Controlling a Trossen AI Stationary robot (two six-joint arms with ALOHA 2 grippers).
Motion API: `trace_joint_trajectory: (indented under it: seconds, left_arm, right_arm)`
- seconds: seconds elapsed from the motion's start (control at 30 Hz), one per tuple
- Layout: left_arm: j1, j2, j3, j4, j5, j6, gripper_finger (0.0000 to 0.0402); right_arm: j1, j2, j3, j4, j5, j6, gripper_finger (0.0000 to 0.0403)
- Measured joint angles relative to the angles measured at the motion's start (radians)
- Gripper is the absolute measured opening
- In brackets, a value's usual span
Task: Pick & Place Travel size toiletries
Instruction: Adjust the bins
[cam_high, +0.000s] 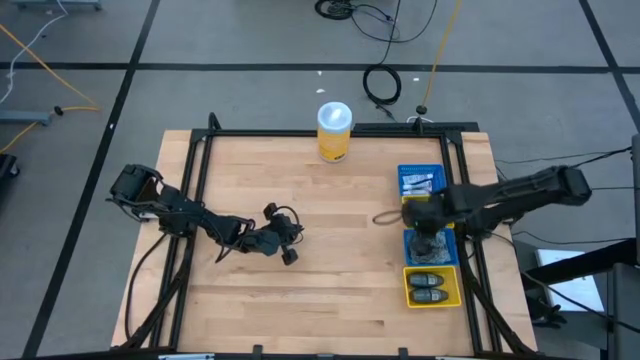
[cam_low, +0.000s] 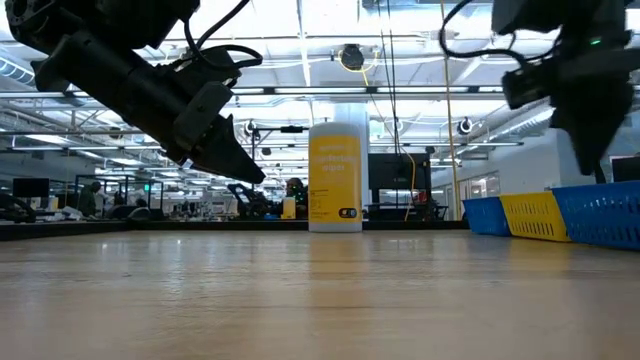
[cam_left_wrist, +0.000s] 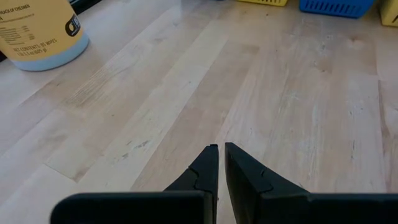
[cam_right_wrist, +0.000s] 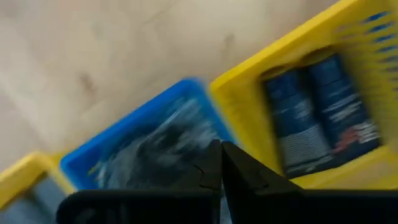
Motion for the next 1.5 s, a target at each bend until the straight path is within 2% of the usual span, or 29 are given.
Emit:
trace_joint_trajectory:
  seconds: [0.2,0.43,0.7,1.07,1.23,1.37,1.5]
  left_arm:
    - [0.000,0.000,0.000,0.000,0.000,-0.004,0.0031]
    - [0.000,0.000,0.000,0.000,0.000,-0.006,0.0031]
    - [0.000,0.000,0.000,-0.013,0.001,-0.008,0.0031]
    - [0.000,0.000,0.000,-0.018,0.001,-0.012,0.0031]
    - [0.000,0.000,0.000,-0.018,0.001,-0.013,0.0031]
    - [0.000,0.000,0.000,-0.018,0.001,-0.013,0.0031]
    - [0.000,0.000,0.000,-0.018,0.001,-0.014,0.0031]
  right_arm:
    - [0.145,0.045,-0.009,0.072,-0.029,0.053,0.0001]
    - [0.146,0.130,-0.010,0.193,-0.026,-0.002,0.0000]
    - [0.099,0.151,-0.010,0.145,0.025,-0.029,0.0000]
    - [0.100,0.135,-0.010,-0.057,0.055,0.100,0.0000]
    - [0.109,0.123,-0.010,-0.117,0.076,0.106,0.0000]
    - [0.140,0.073,0.036,-0.030,0.082,0.086,0.0000]
    - [0.215,0.029,0.064,0.147,0.064,0.026,0.0000]
